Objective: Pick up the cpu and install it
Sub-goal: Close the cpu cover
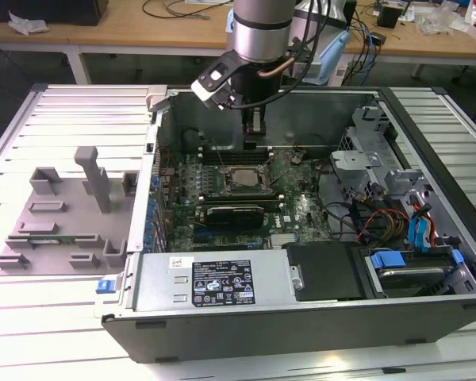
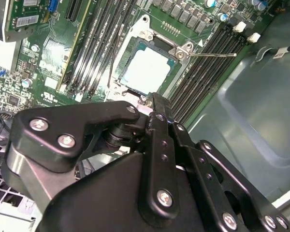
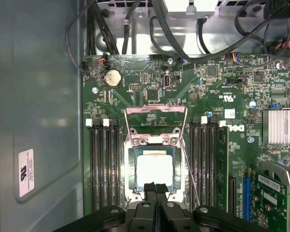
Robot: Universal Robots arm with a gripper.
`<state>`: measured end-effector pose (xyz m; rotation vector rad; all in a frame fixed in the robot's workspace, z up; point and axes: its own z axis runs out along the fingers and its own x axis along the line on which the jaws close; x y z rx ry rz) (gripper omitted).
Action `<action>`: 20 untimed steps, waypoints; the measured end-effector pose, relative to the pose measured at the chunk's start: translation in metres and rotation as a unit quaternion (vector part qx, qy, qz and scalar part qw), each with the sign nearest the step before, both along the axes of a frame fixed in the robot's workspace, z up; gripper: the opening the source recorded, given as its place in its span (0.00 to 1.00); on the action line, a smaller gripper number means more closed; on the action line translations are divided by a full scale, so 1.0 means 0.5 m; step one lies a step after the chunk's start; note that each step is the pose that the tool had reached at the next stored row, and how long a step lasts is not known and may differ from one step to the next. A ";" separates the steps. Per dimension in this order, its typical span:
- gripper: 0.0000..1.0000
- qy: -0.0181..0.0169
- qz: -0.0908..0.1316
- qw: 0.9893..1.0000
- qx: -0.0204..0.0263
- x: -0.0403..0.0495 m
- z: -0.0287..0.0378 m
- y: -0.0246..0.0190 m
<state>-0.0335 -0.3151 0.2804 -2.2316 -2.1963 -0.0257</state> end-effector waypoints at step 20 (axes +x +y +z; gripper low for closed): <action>0.11 0.000 0.000 1.000 0.000 0.165 -0.010 -0.0033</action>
